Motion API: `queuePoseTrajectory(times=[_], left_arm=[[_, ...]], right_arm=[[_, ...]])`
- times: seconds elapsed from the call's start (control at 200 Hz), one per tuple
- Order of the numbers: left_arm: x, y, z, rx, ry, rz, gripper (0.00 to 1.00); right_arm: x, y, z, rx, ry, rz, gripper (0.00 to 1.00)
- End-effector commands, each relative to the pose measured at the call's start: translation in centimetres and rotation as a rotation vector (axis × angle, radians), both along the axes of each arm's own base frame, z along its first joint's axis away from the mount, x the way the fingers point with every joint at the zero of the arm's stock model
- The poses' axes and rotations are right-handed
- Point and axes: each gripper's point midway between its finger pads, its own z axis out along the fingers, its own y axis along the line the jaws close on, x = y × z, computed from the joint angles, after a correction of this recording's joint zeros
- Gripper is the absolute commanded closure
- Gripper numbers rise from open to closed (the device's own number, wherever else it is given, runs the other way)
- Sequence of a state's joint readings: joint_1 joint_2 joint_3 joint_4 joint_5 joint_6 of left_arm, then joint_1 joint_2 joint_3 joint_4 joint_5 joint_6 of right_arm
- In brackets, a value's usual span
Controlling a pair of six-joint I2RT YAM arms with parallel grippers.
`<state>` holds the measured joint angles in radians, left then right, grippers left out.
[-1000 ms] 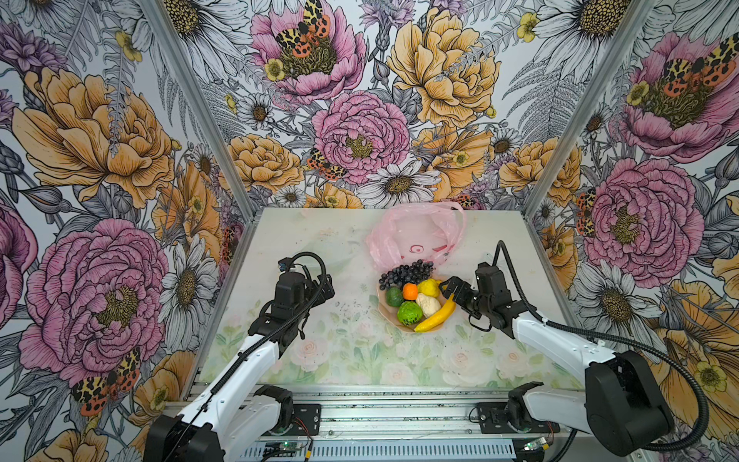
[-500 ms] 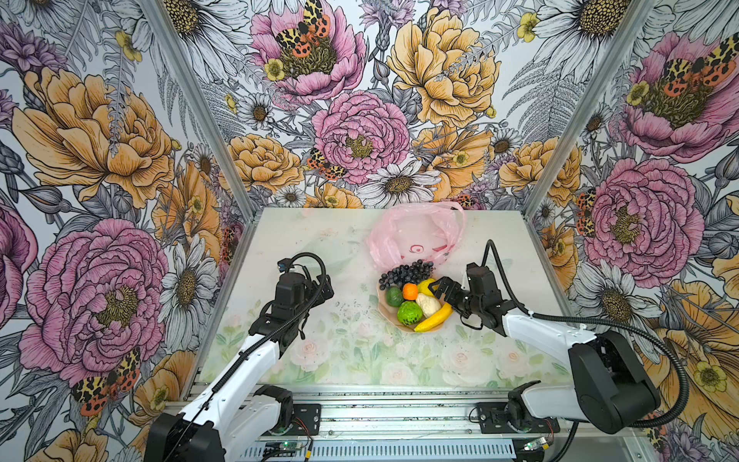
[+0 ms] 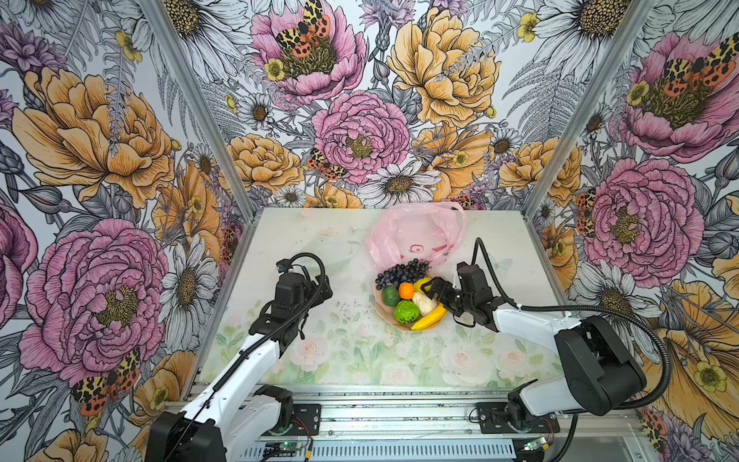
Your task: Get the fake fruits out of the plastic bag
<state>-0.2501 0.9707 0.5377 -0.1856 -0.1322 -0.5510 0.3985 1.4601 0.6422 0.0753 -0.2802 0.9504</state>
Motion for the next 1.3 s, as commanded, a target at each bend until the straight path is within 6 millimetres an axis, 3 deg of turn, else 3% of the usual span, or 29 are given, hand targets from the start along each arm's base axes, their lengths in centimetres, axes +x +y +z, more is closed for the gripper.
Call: queuePoseTrajectory(times=[0.0,0.19,0.39,0.635,0.826,1.056,1.176,1.296], left_arm=[[-0.2,1.0,-0.9,0.029,0.012,0.028,0.01],[-0.3,1.4,-1.1,0.035,0.016,0.037,0.01],[-0.4,1.6,-1.4,0.038,0.021,0.041,0.01],[-0.3,1.5,-1.4,0.037,0.023,0.038,0.02],[0.0,1.5,-0.9,0.048,0.004,0.037,0.01],[1.0,2.8,0.4,0.127,-0.030,0.110,0.01],[1.9,3.3,2.2,0.194,-0.091,0.156,0.01],[2.7,4.8,4.3,0.292,-0.183,0.236,0.01]], right_arm=[[1.6,1.9,2.1,0.046,-0.075,0.032,0.05],[2.1,3.1,2.0,0.050,-0.075,0.052,0.05],[2.1,3.2,1.6,0.040,-0.069,0.053,0.04],[1.6,1.4,1.7,-0.025,-0.072,0.035,0.01],[1.0,-1.2,2.2,-0.055,-0.080,0.009,0.01],[0.2,-4.2,6.0,-0.088,-0.151,0.012,0.00],[0.3,-7.9,7.5,-0.204,-0.184,-0.041,0.01],[1.0,-13.5,8.9,-0.370,-0.235,-0.157,0.01]])
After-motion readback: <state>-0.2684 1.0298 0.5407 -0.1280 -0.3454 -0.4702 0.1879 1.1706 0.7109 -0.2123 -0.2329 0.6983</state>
